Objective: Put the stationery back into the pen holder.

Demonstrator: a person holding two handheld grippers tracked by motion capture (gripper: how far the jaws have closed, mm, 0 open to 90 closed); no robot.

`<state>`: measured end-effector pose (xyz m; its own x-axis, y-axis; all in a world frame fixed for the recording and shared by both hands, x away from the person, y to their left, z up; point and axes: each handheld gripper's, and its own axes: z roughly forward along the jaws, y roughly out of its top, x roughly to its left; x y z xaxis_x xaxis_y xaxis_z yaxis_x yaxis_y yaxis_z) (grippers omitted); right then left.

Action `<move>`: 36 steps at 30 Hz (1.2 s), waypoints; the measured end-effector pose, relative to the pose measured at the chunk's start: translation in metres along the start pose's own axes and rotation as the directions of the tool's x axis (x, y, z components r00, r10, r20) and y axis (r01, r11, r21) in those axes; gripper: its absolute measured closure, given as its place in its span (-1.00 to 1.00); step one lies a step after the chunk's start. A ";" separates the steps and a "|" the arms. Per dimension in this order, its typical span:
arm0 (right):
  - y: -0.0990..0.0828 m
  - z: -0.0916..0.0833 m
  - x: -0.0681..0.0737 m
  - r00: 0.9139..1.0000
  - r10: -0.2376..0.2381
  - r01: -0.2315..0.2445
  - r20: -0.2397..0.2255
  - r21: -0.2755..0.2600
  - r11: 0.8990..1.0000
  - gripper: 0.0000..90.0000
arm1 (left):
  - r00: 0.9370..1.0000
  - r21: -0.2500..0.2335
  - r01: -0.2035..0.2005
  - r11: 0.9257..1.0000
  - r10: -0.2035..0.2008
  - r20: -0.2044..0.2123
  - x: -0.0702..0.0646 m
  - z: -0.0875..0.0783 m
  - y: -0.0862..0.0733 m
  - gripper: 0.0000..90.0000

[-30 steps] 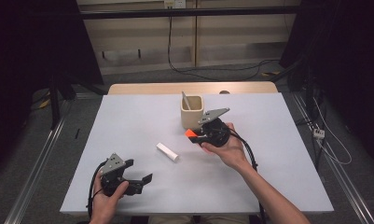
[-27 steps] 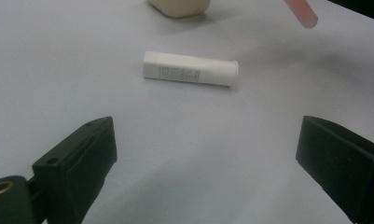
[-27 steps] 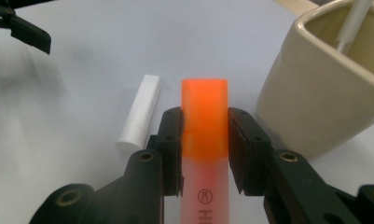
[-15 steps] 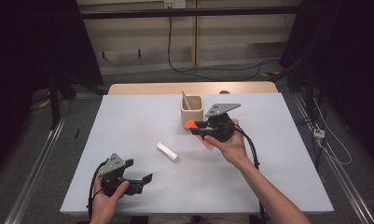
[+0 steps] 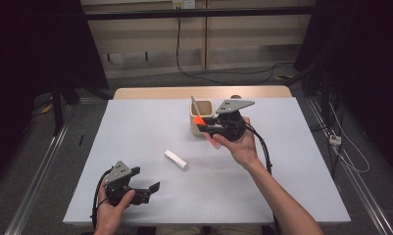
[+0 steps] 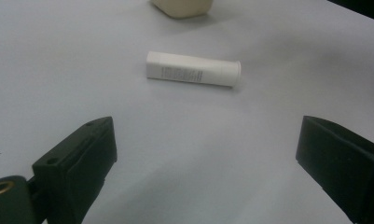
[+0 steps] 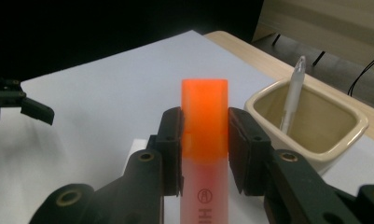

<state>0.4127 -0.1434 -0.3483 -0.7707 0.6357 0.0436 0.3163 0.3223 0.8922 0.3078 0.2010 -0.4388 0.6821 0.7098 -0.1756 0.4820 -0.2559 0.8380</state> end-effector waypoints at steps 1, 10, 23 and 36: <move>0.002 0.000 -0.001 1.000 0.001 -0.001 0.006 -0.006 1.000 0.51 | 1.000 0.000 0.000 1.000 0.000 0.000 0.000 0.000 0.000 -0.89; 0.013 0.002 -0.010 0.999 0.024 -0.023 0.025 -0.052 0.998 0.51 | 1.000 0.001 0.001 1.000 -0.001 0.006 0.000 0.000 0.000 -0.89; 0.027 0.003 -0.026 0.996 0.041 -0.033 0.082 -0.089 0.995 0.51 | 1.000 -0.001 -0.001 1.000 0.001 0.006 -0.001 0.001 0.000 -0.89; 0.051 0.004 -0.036 0.991 0.036 -0.021 0.129 -0.113 0.993 0.51 | 1.000 -0.001 0.003 1.000 -0.003 0.006 -0.001 0.002 0.000 -0.89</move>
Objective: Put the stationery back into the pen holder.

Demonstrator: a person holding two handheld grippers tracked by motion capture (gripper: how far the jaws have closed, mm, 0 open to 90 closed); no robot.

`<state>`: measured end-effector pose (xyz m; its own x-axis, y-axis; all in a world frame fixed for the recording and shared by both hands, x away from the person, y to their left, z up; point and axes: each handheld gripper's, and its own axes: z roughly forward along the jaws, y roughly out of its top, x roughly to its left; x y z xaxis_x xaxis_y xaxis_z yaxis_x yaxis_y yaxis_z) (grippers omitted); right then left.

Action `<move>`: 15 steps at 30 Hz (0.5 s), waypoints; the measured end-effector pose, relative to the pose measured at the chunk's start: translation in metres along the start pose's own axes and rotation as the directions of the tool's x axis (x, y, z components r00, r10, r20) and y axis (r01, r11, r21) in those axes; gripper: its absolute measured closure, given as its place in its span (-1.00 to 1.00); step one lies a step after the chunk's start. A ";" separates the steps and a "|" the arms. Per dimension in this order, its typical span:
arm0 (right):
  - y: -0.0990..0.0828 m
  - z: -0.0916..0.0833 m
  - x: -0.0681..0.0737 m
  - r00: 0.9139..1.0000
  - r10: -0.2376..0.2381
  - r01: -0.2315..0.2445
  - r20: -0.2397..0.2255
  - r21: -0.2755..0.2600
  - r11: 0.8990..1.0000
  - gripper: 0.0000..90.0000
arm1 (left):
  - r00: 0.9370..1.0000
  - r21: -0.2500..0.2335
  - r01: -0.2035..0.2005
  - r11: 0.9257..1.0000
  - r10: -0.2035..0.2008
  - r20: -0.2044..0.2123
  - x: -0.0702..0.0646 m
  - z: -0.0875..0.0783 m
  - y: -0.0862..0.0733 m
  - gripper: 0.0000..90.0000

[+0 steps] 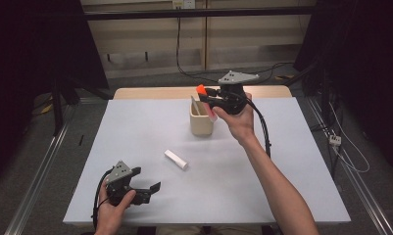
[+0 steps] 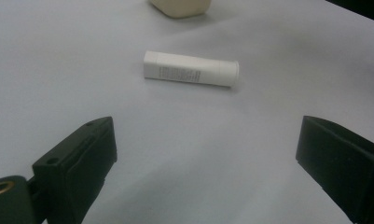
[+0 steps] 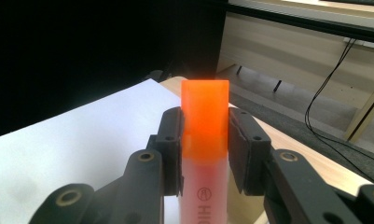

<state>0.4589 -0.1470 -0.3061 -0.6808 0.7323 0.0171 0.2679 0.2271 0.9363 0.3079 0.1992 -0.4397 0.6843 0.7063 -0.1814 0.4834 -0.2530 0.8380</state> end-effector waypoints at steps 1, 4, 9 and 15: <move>0.001 0.001 0.000 1.000 -0.003 0.003 0.006 0.000 1.000 0.51 | 1.000 0.000 0.000 1.000 0.000 0.001 0.000 0.000 0.000 -0.89; 0.004 0.005 -0.002 1.000 -0.005 0.005 0.015 -0.003 1.000 0.51 | 1.000 0.001 0.000 1.000 0.000 0.002 0.000 0.000 0.000 -0.89; 0.007 0.013 -0.007 1.000 -0.001 0.002 0.029 -0.005 1.000 0.51 | 1.000 0.001 -0.002 1.000 0.002 0.001 0.001 -0.001 0.000 -0.89; 0.007 0.023 -0.016 0.999 0.005 -0.004 0.050 -0.007 1.000 0.51 | 1.000 0.001 0.003 1.000 -0.003 0.003 0.001 -0.002 0.000 -0.89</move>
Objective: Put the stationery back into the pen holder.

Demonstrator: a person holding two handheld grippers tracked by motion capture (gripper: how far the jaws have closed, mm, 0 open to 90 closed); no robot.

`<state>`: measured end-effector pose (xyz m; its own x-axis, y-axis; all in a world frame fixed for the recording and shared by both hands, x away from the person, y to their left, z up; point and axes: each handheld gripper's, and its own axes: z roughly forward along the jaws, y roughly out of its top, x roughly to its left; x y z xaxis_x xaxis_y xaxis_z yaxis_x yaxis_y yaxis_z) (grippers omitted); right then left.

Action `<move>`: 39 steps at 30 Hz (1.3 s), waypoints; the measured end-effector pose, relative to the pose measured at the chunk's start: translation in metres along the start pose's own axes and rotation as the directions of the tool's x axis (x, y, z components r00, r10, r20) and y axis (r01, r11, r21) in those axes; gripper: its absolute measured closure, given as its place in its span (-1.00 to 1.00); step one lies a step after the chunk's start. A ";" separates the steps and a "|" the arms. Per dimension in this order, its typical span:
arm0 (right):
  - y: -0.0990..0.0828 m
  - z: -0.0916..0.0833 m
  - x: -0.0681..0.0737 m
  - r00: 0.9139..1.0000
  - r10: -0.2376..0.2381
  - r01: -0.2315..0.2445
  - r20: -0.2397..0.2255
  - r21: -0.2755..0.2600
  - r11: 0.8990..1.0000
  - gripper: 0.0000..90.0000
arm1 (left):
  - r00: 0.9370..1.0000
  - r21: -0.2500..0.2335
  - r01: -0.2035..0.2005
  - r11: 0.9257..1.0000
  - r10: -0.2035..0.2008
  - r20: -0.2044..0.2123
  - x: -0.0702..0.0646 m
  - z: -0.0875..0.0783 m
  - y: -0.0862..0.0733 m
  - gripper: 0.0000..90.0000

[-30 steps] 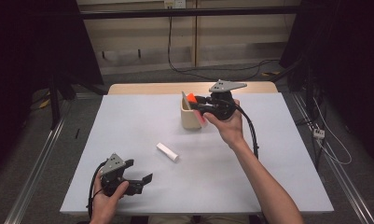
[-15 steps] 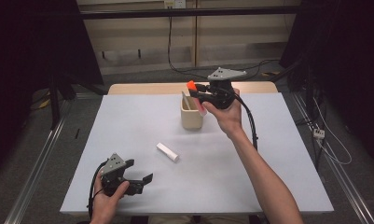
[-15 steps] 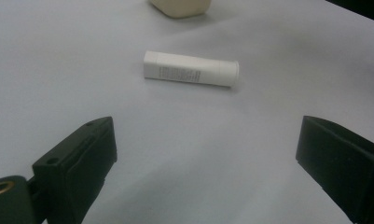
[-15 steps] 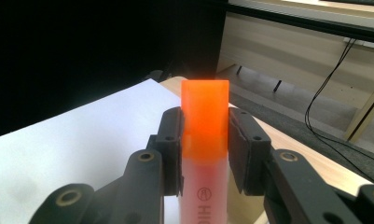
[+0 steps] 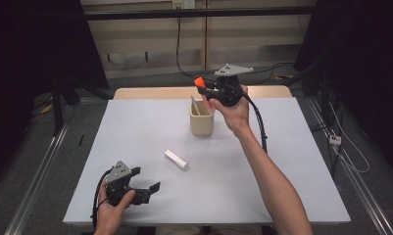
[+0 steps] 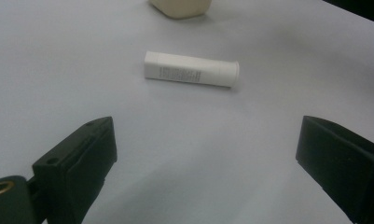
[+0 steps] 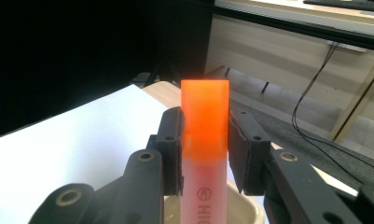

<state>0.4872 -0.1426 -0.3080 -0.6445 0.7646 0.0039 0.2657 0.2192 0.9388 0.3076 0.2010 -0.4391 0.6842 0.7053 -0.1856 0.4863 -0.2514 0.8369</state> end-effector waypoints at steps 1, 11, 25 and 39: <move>0.000 0.002 -0.002 1.000 0.006 -0.006 0.003 0.000 1.000 0.51 | 1.000 0.001 -0.001 1.000 0.001 0.000 0.000 0.000 0.000 -0.89; 0.002 0.013 -0.004 1.000 0.024 -0.024 0.005 -0.035 0.999 0.51 | 1.000 0.001 0.000 1.000 0.000 0.002 0.000 0.000 0.000 -0.89; -0.014 0.032 -0.009 0.999 0.040 -0.040 -0.004 -0.010 0.999 0.51 | 1.000 -0.001 -0.003 1.000 0.003 0.005 0.001 -0.001 0.000 -0.89; -0.035 0.037 -0.018 0.998 0.059 -0.059 0.008 0.023 0.998 0.50 | 1.000 0.000 -0.004 1.000 0.004 0.004 0.001 -0.002 0.000 -0.89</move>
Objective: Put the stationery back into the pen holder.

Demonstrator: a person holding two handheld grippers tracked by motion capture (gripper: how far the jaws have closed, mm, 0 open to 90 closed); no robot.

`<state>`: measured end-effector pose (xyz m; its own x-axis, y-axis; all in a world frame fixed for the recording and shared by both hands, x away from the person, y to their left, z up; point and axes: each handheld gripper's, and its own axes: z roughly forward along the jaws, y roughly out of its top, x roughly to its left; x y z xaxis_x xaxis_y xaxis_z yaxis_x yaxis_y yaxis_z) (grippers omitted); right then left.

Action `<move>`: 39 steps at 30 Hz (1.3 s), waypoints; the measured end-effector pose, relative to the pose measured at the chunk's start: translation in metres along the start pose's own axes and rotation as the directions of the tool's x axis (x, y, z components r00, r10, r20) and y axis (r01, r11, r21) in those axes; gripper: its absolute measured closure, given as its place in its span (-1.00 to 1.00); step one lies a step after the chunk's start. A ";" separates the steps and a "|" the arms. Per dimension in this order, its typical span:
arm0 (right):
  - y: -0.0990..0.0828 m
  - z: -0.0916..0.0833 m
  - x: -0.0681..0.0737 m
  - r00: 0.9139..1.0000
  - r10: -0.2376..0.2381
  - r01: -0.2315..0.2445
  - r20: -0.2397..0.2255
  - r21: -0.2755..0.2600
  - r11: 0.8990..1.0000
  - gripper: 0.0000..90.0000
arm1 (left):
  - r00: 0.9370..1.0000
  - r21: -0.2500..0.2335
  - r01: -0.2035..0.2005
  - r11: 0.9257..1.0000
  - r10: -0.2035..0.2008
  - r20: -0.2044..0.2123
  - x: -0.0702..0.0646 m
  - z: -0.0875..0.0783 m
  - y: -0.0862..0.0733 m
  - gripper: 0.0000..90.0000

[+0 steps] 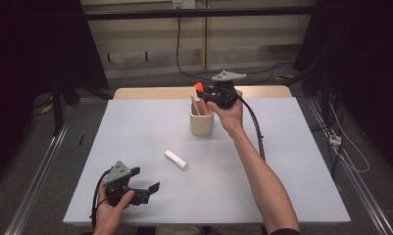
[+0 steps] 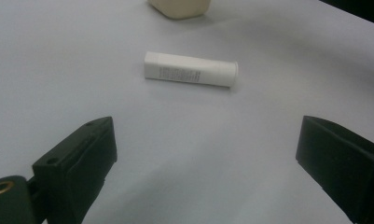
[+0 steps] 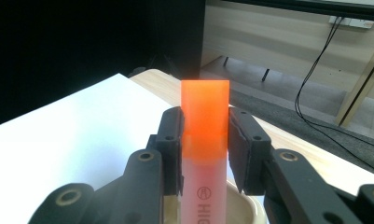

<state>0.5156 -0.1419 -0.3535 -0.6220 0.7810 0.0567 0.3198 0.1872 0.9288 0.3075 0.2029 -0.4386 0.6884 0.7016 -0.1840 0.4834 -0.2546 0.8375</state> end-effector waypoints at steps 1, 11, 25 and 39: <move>-0.001 0.000 -0.001 1.000 -0.003 0.003 0.001 0.002 1.000 0.50 | 1.000 -0.001 0.003 1.000 -0.003 0.000 0.000 0.000 0.000 -0.89; -0.009 -0.006 -0.005 1.000 0.021 -0.021 -0.003 0.017 1.000 0.00 | 1.000 0.001 0.000 1.000 0.000 0.002 -0.001 0.001 0.000 -0.89; -0.012 -0.023 0.006 1.000 -0.017 0.018 -0.012 0.045 0.999 -0.30 | 1.000 -0.001 0.002 1.000 -0.002 -0.004 -0.001 0.001 0.000 -0.89; -0.024 -0.038 0.015 0.998 0.004 0.001 -0.060 0.069 0.998 -0.49 | 1.000 -0.008 0.000 1.000 0.000 -0.013 -0.001 -0.001 0.000 -0.89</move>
<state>0.4711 -0.1576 -0.3610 -0.6626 0.7444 0.0820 0.3679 0.2282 0.9014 0.3070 0.2028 -0.4379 0.6812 0.7102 -0.1777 0.4793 -0.2491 0.8415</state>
